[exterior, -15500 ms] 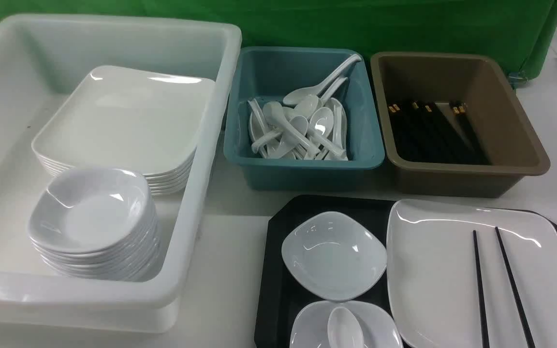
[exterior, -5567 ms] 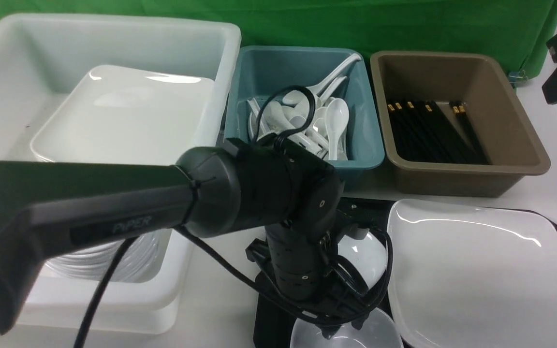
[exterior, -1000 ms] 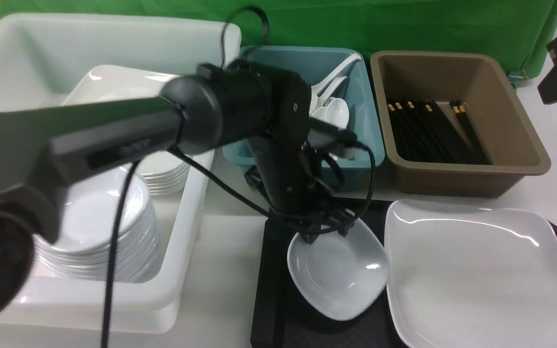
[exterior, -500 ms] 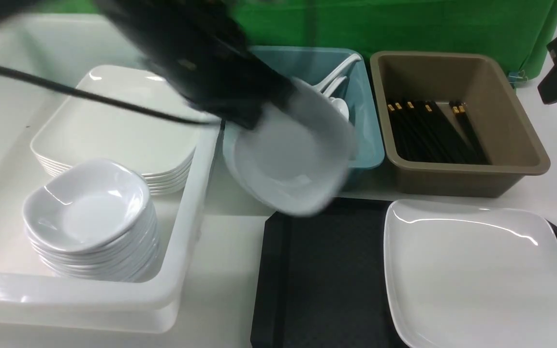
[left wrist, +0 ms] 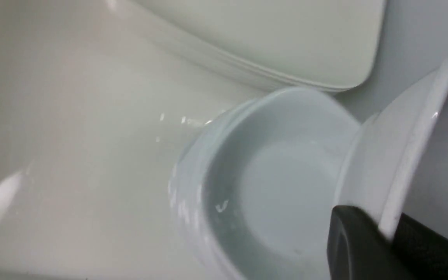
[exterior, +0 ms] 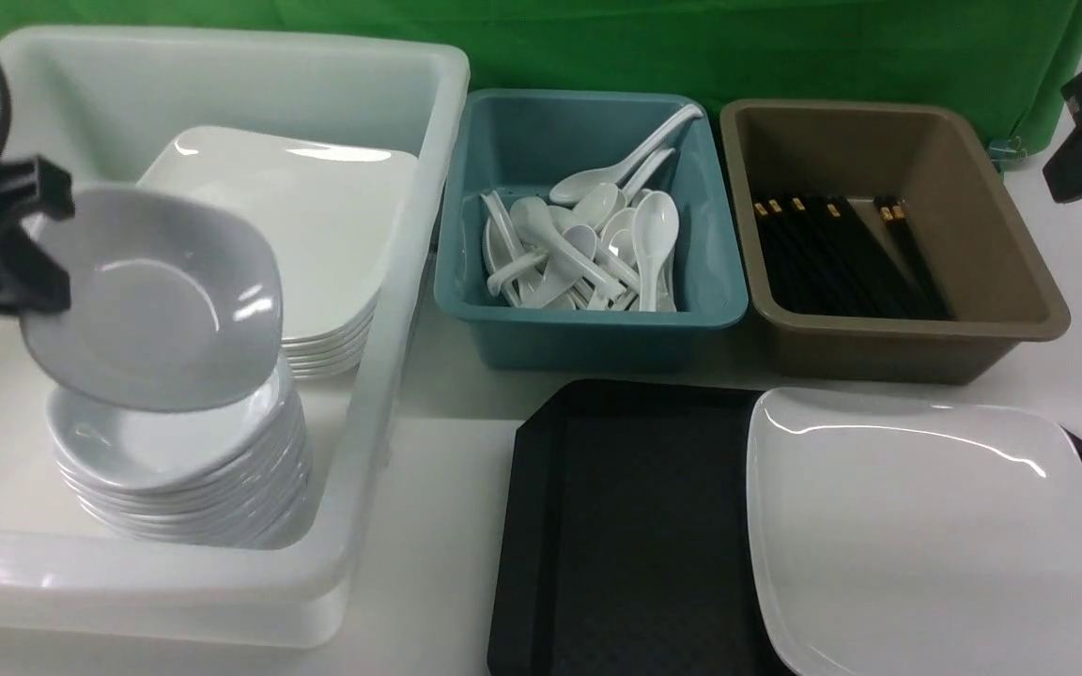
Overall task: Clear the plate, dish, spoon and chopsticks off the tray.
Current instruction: Use the left arm to put the small plate into the large storage box on the left
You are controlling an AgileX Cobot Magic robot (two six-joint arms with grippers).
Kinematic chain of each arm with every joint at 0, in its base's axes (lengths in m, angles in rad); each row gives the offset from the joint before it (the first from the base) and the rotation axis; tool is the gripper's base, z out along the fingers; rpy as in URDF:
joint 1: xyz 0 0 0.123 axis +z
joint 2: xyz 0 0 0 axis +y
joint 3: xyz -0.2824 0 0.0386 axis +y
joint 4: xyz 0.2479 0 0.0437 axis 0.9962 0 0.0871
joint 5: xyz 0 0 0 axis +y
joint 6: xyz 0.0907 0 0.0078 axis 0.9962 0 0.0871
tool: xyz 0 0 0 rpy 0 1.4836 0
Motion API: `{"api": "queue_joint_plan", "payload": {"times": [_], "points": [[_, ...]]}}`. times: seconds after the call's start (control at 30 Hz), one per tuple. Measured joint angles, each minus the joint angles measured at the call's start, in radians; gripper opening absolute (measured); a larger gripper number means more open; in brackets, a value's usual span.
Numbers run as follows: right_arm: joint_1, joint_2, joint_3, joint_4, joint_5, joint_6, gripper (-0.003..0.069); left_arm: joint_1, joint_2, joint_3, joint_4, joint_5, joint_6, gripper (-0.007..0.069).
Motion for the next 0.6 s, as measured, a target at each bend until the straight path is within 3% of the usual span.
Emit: {"api": "queue_joint_plan", "payload": {"times": [0.23,0.4,0.6], "points": [[0.000,0.000,0.000,0.000,0.000,0.000,0.0216,0.023,0.000,0.135,-0.025,-0.130,0.001,0.0033],[0.000,0.000,0.000,0.000,0.000,0.002,0.0221,0.023,0.000,0.157,-0.045,-0.155,0.001,0.0162],[0.000,0.000,0.000,0.000,0.001,0.004,0.0227,0.023,-0.014,0.091,0.015,-0.064,0.001,0.0436]]}}
